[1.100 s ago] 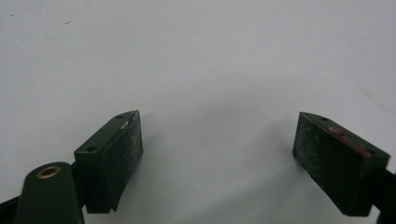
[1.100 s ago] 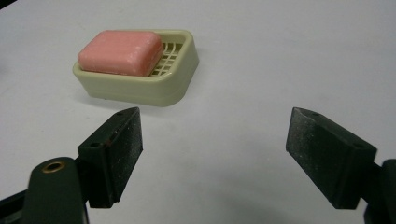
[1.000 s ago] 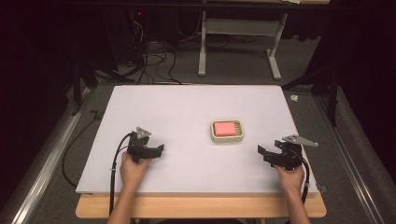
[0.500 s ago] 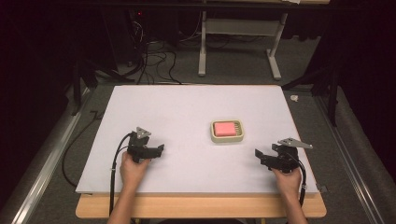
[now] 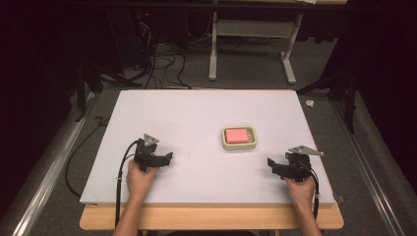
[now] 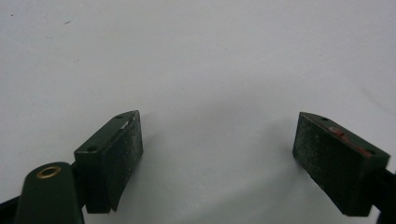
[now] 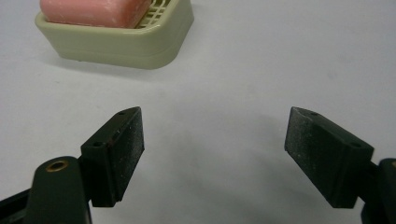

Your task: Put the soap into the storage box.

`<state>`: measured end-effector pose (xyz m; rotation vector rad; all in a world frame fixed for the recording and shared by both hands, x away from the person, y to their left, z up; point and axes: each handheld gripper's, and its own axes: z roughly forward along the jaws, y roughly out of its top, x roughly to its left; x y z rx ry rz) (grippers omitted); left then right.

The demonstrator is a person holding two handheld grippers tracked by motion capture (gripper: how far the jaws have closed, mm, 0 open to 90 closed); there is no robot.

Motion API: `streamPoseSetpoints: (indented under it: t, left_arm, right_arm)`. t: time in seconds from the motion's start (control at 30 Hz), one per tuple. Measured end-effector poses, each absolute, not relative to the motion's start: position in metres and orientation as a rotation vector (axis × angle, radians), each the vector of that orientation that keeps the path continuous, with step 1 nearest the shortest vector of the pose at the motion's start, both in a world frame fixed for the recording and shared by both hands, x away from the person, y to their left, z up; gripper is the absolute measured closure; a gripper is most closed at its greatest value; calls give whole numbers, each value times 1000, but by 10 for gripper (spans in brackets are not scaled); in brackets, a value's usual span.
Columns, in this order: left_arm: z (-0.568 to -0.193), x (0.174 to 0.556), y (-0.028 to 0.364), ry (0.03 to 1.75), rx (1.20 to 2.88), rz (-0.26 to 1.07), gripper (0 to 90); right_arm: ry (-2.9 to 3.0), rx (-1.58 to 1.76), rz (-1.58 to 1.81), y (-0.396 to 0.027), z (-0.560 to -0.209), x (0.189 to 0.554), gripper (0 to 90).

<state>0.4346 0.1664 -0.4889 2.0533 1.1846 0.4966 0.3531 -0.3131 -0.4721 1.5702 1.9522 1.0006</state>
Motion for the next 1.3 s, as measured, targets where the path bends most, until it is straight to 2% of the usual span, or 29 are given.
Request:
streamPoseSetpoints:
  t: [1.3]
  left_arm:
    - [-489, 434, 166, 1185, 2054, 498, 164]
  right_arm:
    - [1988, 1552, 810, -304, -482, 364, 193]
